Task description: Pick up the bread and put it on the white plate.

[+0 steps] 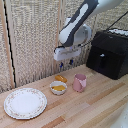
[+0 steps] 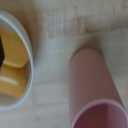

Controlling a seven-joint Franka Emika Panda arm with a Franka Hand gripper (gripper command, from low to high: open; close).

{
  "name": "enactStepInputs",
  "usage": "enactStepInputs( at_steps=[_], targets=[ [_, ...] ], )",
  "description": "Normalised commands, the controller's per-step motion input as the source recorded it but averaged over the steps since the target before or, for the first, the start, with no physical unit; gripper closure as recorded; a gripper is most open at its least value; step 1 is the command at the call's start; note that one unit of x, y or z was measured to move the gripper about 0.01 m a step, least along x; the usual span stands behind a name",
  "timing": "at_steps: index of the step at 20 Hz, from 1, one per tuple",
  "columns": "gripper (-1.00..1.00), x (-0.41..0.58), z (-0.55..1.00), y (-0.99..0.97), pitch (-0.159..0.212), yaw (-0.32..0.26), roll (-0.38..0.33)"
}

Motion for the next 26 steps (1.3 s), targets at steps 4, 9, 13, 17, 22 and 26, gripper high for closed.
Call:
enactStepInputs(
  at_steps=[4, 9, 13, 17, 22, 26],
  targets=[
    [-1.00, 0.524, -0.34, -0.15, 0.030, 0.084, -0.001],
    [-1.00, 0.551, -0.29, -0.25, 0.076, 0.090, 0.000],
    [-1.00, 0.348, -0.25, -0.09, 0.092, 0.081, -0.024],
    [-1.00, 0.258, -0.23, -0.02, 0.104, 0.061, -0.031],
    [-1.00, 0.255, -0.12, 0.00, 0.100, 0.040, -0.052],
    [1.00, 0.234, -0.01, 0.00, 0.112, 0.014, -0.054]
  ],
)
